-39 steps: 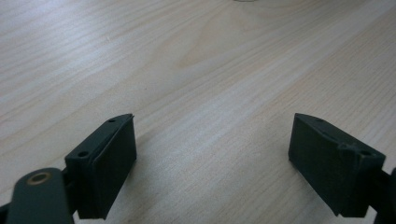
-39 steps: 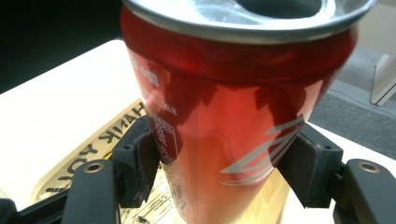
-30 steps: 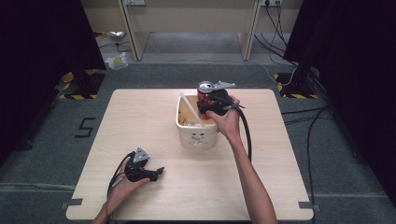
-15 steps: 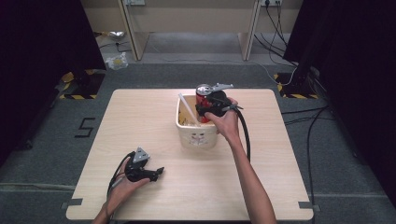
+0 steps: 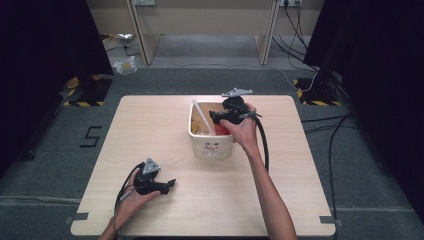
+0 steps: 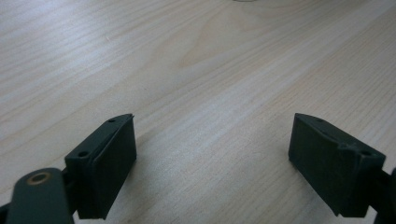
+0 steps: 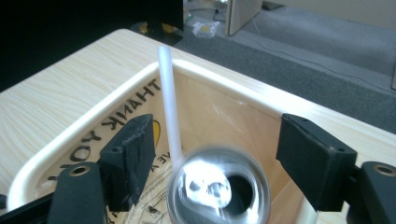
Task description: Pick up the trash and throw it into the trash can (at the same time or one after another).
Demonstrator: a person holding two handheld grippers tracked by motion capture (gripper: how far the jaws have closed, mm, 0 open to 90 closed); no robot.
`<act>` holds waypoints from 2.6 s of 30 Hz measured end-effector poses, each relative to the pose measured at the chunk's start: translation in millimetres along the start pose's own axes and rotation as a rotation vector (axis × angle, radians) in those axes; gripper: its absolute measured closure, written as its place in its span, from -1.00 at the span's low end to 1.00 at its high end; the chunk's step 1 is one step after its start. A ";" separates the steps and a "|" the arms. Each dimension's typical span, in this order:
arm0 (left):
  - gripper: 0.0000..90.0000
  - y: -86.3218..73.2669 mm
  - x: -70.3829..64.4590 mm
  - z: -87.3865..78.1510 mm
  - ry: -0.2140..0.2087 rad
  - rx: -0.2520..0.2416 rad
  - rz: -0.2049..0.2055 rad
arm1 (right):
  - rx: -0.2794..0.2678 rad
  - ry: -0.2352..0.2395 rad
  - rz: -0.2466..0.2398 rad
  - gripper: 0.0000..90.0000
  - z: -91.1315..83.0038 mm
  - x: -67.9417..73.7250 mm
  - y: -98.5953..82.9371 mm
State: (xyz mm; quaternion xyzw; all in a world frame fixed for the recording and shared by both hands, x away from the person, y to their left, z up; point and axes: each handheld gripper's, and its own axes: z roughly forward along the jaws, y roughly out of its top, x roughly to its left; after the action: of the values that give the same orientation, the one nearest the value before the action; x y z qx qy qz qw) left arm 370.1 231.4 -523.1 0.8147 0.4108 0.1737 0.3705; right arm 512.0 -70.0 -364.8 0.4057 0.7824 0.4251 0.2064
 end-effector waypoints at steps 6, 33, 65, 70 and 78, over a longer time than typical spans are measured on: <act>-0.68 0.0 0.0 0.0 0.000 0.000 0.000 | -0.042 0.001 0.010 -0.42 -9.5 -2.1 2.6; -0.68 0.0 -0.2 0.2 0.001 -0.003 -0.003 | -0.093 -0.081 0.058 -0.55 -51.2 -41.3 -6.7; -0.68 0.0 -0.2 0.2 0.001 -0.002 -0.002 | -0.078 -0.142 0.088 -0.58 -74.5 -70.1 -46.1; -0.68 -0.1 -0.2 0.2 0.001 -0.003 -0.002 | -0.076 -0.147 0.083 -0.58 -76.7 -70.8 -50.9; -0.68 0.0 -0.3 0.2 0.001 -0.002 -0.002 | -0.077 -0.155 0.094 -0.58 -81.0 -74.5 -60.0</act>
State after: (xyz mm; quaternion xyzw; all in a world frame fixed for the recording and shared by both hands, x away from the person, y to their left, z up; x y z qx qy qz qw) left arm 370.0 231.1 -523.3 0.8138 0.4116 0.1742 0.3714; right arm 474.0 -189.2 -371.6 0.4652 0.7274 0.4313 0.2616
